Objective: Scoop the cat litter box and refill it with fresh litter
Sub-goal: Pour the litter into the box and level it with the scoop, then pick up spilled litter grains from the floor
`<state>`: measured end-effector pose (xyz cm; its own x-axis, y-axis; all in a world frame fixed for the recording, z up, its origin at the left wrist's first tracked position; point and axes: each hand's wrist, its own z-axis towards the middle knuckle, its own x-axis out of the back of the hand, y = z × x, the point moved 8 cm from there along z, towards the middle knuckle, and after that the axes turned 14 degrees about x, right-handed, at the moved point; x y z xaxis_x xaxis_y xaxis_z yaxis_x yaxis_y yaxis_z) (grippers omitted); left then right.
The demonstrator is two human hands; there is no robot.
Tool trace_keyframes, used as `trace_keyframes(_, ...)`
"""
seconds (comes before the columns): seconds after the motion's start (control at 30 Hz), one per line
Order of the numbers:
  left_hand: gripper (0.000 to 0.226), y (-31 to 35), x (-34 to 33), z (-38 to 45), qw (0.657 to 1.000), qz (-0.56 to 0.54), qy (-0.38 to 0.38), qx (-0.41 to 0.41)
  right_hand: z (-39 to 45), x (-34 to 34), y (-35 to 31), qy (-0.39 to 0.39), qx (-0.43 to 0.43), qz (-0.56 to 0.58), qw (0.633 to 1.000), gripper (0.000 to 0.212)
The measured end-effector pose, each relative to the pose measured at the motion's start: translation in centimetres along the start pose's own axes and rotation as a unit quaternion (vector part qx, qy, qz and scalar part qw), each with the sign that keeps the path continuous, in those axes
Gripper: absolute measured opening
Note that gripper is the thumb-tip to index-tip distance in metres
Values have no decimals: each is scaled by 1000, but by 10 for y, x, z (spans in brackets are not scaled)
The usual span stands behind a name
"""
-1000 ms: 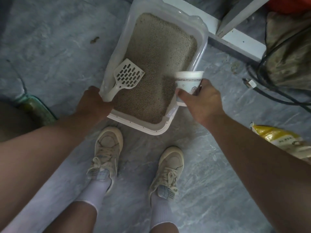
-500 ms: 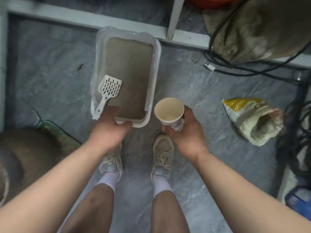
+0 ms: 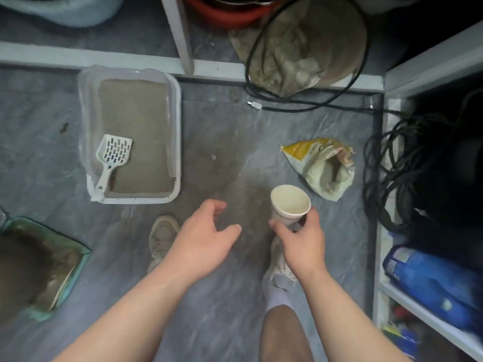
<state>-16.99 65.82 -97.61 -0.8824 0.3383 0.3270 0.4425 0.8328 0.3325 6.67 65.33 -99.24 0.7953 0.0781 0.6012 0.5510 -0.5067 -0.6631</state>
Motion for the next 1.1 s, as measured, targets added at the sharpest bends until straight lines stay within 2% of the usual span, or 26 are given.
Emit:
trace_keyframes(0.13,50,7,-35,5,999,27,18,8,22,41,53,27,-41,10,999,50)
trace_keyframes(0.3,49,26,-104,-11,997,65,32,13,60,101,105,-16,-36,-32,999,51)
trace_keyframes(0.47,49,60,-164,-50,996,92,12,12,84,162,137,-12,-70,-49,996,65)
trace_keyframes(0.63,47,88,-193,-73,995,98,27,10,103,183,151,-50,-66,-88,993,58)
trace_keyframes(0.73,45,94,-215,-66,996,91,12,18,126,185,163,-43,-50,-112,992,52)
trace_keyframes(0.9,48,69,-256,-33,995,78,-20,57,176,155,199,-67,-63,-176,980,63)
trace_keyframes(0.97,46,57,-269,-17,993,87,-33,68,196,135,209,-96,-35,-233,967,64)
trace_keyframes(1.1,43,37,-281,10,989,111,-43,89,228,95,216,-126,33,-285,950,53)
